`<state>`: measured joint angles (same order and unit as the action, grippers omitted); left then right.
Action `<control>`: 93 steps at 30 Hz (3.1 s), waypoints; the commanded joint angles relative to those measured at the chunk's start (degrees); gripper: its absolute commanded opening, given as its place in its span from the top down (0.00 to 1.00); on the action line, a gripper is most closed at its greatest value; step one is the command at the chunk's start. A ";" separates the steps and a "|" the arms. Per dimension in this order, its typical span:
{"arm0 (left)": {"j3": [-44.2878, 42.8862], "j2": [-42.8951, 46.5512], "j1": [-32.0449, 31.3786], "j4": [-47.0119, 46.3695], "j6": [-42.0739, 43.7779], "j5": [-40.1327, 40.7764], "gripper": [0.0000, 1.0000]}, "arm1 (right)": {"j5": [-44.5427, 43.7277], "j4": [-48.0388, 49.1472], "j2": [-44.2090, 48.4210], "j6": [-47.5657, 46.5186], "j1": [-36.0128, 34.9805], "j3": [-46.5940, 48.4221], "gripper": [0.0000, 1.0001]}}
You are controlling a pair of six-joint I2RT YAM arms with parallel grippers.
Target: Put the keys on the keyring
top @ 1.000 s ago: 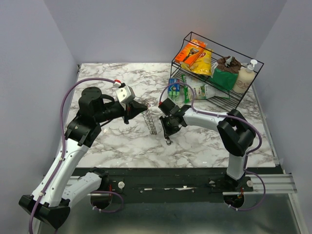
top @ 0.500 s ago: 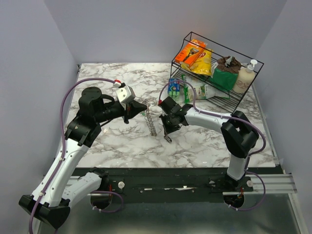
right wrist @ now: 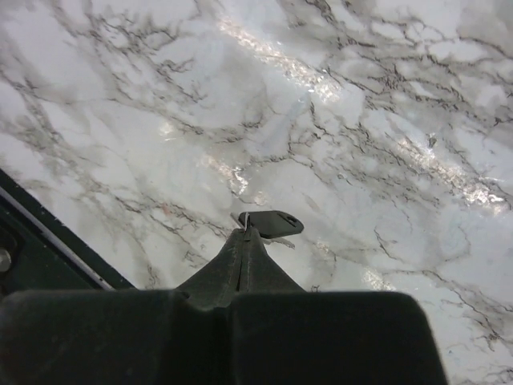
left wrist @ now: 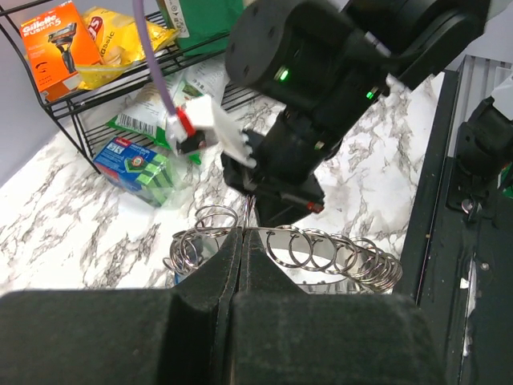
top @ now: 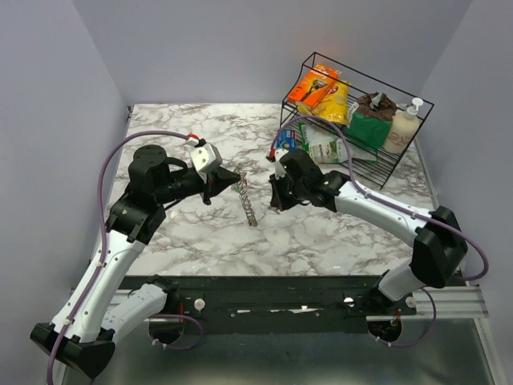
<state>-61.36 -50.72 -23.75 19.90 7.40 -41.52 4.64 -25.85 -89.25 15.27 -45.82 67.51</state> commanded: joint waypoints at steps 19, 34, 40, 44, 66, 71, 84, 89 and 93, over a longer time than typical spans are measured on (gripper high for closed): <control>2.04 1.06 0.02 -1.62 2.62 -5.41 1.00 | 23.56 17.32 26.41 -23.26 -0.32 -3.43 0.99; 0.90 -0.34 0.02 -1.88 1.57 -7.61 1.00 | 33.58 20.66 24.13 -23.35 -0.41 1.30 0.99; 0.63 -0.43 0.02 -1.80 1.21 -7.88 1.00 | 36.48 20.66 20.70 -22.47 -0.41 3.77 0.99; 0.54 -0.61 0.02 -1.79 1.04 -7.88 1.00 | 36.84 20.75 19.47 -21.95 -0.41 4.83 0.99; -0.51 -1.23 0.02 -0.92 1.39 -8.23 1.00 | 33.94 23.12 15.07 -18.08 -0.41 4.92 0.99; -0.25 -1.14 0.02 -0.92 1.56 -8.67 1.00 | 30.95 23.30 14.90 -17.20 -0.41 4.74 0.99; -0.25 -0.70 0.02 -0.83 1.39 -8.93 1.00 | 26.73 22.86 15.25 -16.23 -0.41 3.51 0.99; -0.34 -0.61 0.02 -1.00 1.22 -9.11 1.00 | 25.33 22.68 15.78 -15.97 -0.41 2.72 0.99; -0.25 -0.43 0.02 -1.18 1.13 -8.67 1.00 | 24.71 22.24 16.39 -15.62 -0.41 2.54 0.99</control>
<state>-59.68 -52.10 -23.70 20.47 8.75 -47.86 32.62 -3.97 -73.82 -0.89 -46.13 70.85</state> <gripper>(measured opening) 0.010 0.010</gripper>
